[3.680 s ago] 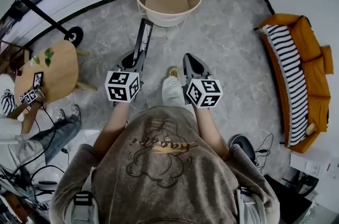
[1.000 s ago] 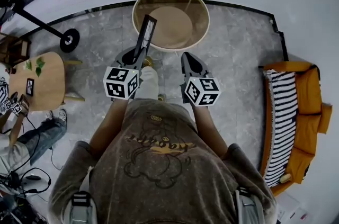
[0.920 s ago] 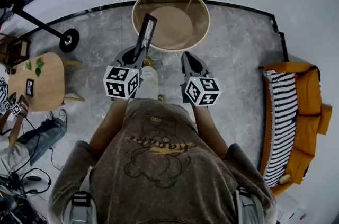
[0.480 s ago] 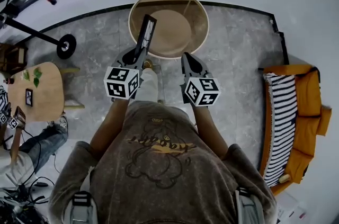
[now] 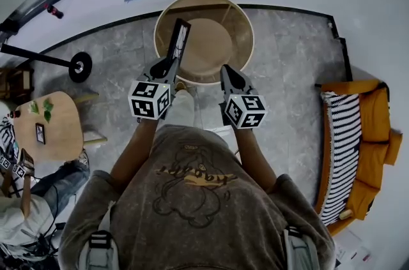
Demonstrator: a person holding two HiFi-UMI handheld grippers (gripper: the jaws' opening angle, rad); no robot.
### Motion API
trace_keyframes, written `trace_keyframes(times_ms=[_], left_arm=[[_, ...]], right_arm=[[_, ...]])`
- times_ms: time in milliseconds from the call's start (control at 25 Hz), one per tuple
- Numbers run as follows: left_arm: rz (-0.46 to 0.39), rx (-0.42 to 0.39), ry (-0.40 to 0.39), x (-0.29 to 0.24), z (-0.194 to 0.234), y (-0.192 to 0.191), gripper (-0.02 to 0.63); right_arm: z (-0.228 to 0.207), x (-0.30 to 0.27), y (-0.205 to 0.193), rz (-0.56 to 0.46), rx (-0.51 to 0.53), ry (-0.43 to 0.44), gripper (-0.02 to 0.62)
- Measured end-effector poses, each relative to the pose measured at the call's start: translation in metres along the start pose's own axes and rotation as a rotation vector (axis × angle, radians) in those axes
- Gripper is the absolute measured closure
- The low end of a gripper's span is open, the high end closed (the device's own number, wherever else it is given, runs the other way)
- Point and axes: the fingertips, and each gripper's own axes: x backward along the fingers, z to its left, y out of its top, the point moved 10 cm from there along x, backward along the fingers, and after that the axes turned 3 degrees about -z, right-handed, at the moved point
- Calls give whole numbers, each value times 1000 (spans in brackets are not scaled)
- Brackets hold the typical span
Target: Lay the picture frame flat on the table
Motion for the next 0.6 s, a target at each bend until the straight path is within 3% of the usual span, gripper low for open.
trace_keyframes(times_ms=[600], left_arm=[[52,-34,-89,-81,58,54,540]], right_arm=[[-22,-81,41,1,-15,-67,577]])
